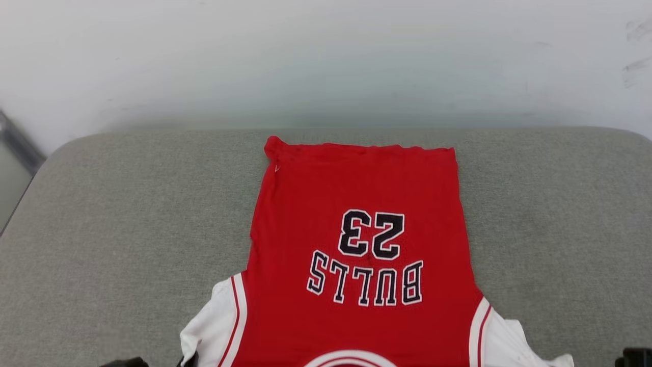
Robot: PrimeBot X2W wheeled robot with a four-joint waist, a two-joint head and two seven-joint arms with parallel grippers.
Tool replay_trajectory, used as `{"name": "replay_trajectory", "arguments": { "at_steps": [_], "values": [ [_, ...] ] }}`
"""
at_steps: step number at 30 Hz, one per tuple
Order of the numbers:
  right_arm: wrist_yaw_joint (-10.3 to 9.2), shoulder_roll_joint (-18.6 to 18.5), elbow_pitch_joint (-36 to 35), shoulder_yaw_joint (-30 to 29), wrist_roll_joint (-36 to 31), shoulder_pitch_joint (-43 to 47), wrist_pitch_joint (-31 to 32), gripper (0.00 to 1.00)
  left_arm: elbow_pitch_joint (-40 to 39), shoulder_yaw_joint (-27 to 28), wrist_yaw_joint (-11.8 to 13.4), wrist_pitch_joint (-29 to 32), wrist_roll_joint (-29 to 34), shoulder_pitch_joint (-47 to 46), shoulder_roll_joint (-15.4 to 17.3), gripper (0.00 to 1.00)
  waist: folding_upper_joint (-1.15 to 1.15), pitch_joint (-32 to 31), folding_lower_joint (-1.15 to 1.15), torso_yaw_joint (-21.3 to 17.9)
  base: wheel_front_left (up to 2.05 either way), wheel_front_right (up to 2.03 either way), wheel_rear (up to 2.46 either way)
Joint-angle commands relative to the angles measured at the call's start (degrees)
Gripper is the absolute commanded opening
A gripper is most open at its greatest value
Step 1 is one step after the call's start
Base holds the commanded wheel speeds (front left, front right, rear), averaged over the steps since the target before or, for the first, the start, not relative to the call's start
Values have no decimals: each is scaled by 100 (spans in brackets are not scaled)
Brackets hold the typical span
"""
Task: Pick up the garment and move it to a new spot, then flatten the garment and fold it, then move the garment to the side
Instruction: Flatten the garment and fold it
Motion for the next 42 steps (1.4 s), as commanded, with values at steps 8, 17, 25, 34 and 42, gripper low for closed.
{"name": "replay_trajectory", "arguments": {
  "at_steps": [8,17,25,34,42],
  "values": [
    [-3,159,-165,88,-96,150,34,100,-403,-228,137,105,84,163,-67,0,0,67,2,83,0,0,0],
    [-3,145,-42,19,-203,-981,-1159,100,-577,-379,87,41,273,-205,-146,0,0,366,2,210,0,0,0],
    [-3,-320,1286,-131,-181,-3107,-1412,100,-931,-527,14,-44,539,-792,-249,0,0,1068,2,625,0,0,0],
    [-3,-1097,3210,-113,-299,-5571,291,100,-1201,-703,-150,-151,723,-1384,-411,0,0,1915,2,1171,0,0,0],
    [-3,-1284,4026,-236,-921,-7067,1712,100,-1267,-803,-277,-280,792,-1820,-593,0,0,2610,2,1431,0,0,0]
  ]
}}
